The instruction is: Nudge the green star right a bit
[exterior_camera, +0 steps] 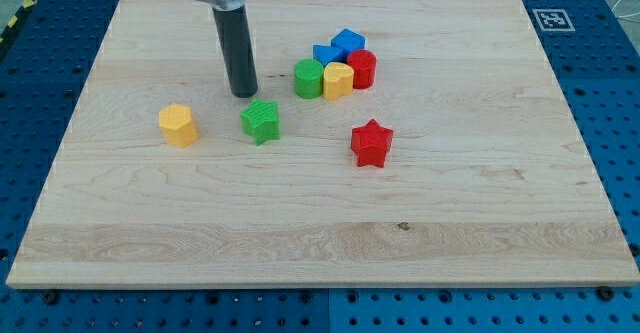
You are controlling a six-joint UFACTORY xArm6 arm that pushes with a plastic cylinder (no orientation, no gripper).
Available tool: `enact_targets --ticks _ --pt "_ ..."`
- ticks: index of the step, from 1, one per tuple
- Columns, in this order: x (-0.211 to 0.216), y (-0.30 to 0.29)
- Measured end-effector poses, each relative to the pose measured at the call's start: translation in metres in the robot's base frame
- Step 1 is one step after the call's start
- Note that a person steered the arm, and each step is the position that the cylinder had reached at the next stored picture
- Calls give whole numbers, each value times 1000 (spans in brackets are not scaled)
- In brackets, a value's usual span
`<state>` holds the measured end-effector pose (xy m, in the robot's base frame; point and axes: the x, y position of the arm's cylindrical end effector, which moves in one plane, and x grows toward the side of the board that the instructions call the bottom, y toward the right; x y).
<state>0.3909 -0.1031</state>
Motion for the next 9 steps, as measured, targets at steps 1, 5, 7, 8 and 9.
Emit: enact_targets --ticks 1,5,7,8,9 --pt "12 -20" --pt "45 -28" --pt "61 -17" --pt "51 -6" --pt "37 4"
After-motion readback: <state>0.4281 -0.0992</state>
